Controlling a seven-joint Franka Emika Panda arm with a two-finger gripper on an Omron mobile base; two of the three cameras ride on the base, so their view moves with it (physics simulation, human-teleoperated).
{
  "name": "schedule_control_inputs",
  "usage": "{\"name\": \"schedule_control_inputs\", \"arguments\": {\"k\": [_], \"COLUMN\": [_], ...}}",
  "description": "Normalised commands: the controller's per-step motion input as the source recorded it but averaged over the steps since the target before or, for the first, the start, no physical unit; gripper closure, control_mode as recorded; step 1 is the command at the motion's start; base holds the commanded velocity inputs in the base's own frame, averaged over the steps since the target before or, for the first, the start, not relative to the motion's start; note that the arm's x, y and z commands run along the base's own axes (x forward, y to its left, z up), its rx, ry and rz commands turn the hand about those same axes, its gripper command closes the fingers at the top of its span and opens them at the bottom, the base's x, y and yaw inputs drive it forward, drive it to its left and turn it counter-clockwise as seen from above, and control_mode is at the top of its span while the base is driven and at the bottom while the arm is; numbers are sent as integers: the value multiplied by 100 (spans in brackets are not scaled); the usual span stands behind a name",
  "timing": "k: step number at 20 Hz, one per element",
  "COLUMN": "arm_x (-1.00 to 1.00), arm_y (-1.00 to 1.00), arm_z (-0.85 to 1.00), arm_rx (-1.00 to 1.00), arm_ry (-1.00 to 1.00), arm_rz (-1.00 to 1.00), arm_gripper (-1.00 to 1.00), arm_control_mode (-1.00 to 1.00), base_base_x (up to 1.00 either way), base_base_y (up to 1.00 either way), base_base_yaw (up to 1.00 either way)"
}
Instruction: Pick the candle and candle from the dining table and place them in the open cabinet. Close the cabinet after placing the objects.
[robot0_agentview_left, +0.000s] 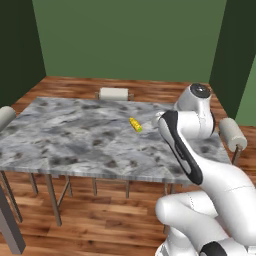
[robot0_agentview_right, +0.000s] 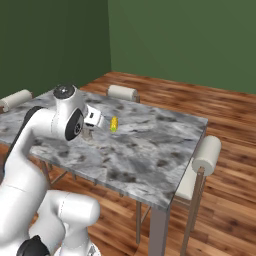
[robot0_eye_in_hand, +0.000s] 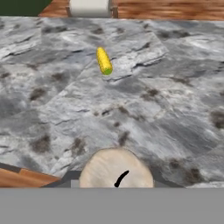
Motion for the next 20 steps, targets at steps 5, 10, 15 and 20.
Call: {"name": "schedule_control_inputs", "arguments": {"k": [5,10,15,20], "arm_x": [-27,-29,-35,-40], "arm_y": [1,9,15,15], "arm_z": [23,18,18,17], "arm_rx": [0,-1,-3,-5], "arm_ry": [-1,-4,-12,-14], "arm_rz": [0,0,0,0], "arm_gripper": [100,100,100,100], "arm_control_mode": [-100,-100,-100,-100], "base_base_x": [0,0,0,0], "base_base_y": [0,0,0,0], "base_base_yaw": [0,0,0,0]}}
